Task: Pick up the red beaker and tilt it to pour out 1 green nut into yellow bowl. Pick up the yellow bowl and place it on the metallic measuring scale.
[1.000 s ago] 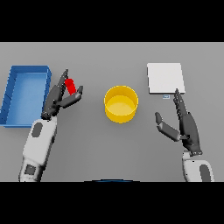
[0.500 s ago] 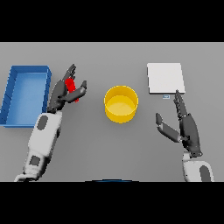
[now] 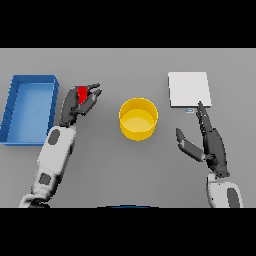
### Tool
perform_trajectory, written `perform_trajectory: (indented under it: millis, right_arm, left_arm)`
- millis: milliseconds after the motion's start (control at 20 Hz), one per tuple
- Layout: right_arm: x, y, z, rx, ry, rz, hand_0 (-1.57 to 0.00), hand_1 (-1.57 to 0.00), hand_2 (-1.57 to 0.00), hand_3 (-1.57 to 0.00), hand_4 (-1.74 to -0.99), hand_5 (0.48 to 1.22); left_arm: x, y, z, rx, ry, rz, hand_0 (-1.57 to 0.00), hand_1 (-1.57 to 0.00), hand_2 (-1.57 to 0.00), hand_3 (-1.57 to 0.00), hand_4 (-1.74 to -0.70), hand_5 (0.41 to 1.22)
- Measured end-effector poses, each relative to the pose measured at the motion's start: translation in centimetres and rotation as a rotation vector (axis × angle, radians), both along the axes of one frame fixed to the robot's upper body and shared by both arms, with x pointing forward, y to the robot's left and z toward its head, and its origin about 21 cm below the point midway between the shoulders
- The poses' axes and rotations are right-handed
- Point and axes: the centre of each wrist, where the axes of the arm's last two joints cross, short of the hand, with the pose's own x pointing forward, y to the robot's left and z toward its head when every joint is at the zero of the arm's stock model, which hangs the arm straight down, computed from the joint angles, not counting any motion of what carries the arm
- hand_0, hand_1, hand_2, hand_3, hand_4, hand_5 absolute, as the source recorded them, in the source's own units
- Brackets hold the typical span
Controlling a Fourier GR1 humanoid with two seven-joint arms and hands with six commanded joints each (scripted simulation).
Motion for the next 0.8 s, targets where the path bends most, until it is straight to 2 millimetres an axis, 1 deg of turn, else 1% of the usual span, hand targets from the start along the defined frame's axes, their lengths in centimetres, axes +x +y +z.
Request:
perform_trajectory:
  millis: [50, 100, 200, 250, 300, 350, 400, 450, 550, 600, 650, 750, 800]
  right_arm:
    - [0.0, 0.1, -0.2, -0.013, 0.000, 0.007, 0.00, 0.00, 0.00, 0.00, -1.288, 0.679]
    - [0.3, 0.1, -0.1, -0.015, -0.006, 0.006, 0.00, 0.00, 0.00, 0.00, -1.281, 0.676]
    - [0.3, 0.0, 0.0, -0.027, -0.013, 0.013, 0.00, 0.00, 0.00, 0.00, -1.263, 0.671]
    - [0.4, 0.1, 0.1, -0.032, -0.010, 0.004, 0.00, 0.00, 0.00, 0.00, -1.254, 0.667]
    - [0.1, 0.4, -0.2, -0.026, -0.016, 0.008, 0.00, 0.00, 0.00, 0.00, -1.258, 0.669]
    - [0.3, 0.0, -0.2, -0.034, -0.015, 0.002, 0.00, 0.00, 0.00, 0.00, -1.255, 0.672]
    - [0.5, 0.1, 0.0, -0.037, -0.014, 0.006, 0.00, 0.00, 0.00, 0.00, -1.250, 0.672]
    - [0.4, 0.1, -0.3, -0.040, -0.014, 0.006, 0.00, 0.00, 0.00, 0.00, -1.245, 0.673]
    - [0.3, 0.4, 0.0, -0.049, -0.035, -0.001, 0.00, 0.00, 0.00, 0.00, -1.247, 0.685]
    - [0.3, 0.4, -0.1, -0.070, -0.027, -0.006, 0.00, 0.00, 0.00, 0.00, -1.245, 0.688]
    - [0.3, 0.4, 0.2, -0.075, -0.033, -0.006, 0.00, 0.00, 0.00, 0.00, -1.243, 0.691]
    - [-0.2, 0.8, 0.6, -0.071, -0.047, 0.003, 0.00, 0.00, 0.00, 0.00, -1.243, 0.696]
    - [-0.4, 0.3, 0.6, -0.070, -0.036, 0.000, 0.00, 0.00, 0.00, 0.00, -1.243, 0.700]
  left_arm:
    - [-0.2, -0.1, -0.1, -0.016, -0.015, -0.005, -1.45, -1.45, -1.46, -1.45, -1.62, 1.117]
    - [-0.1, -0.1, 0.3, -0.021, -0.021, 0.001, -1.48, -1.48, -1.48, -1.48, -1.64, 1.112]
    - [0.1, 0.1, 0.9, -0.026, -0.052, 0.001, -1.51, -1.51, -1.51, -1.51, -1.68, 1.103]
    - [0.5, 0.1, 1.8, -0.017, -0.068, 0.007, -1.52, -1.52, -1.52, -1.52, -1.69, 1.100]
    - [0.4, 0.2, 2.0, -0.009, -0.098, 0.009, -1.53, -1.53, -1.53, -1.53, -1.70, 1.098]
    - [0.3, 0.0, 2.4, -0.006, -0.122, 0.005, -1.54, -1.54, -1.54, -1.54, -1.71, 1.097]
    - [0.5, -0.4, 3.3, 0.008, -0.138, -0.002, -1.55, -1.55, -1.55, -1.55, -1.72, 1.097]
    - [0.6, -0.3, 4.5, 0.037, -0.163, -0.006, -1.55, -1.55, -1.55, -1.55, -1.72, 1.101]
    - [0.9, -0.8, 6.2, 0.140, -0.162, -0.049, -1.56, -1.56, -1.56, -1.56, -1.73, 1.113]
    - [1.0, -1.2, 6.8, 0.213, -0.164, -0.092, -1.56, -1.56, -1.56, -1.56, -1.73, 1.119]
    - [1.1, -1.3, 7.5, 0.307, -0.167, -0.137, -1.56, -1.56, -1.56, -1.56, -1.73, 1.121]
    - [0.8, -1.6, 8.0, 0.399, -0.172, -0.192, -1.56, -1.56, -1.56, -1.56, -1.73, 1.117]
    - [0.6, -1.8, 8.1, 0.423, -0.174, -0.209, -1.56, -1.56, -1.56, -1.56, -1.73, 1.115]
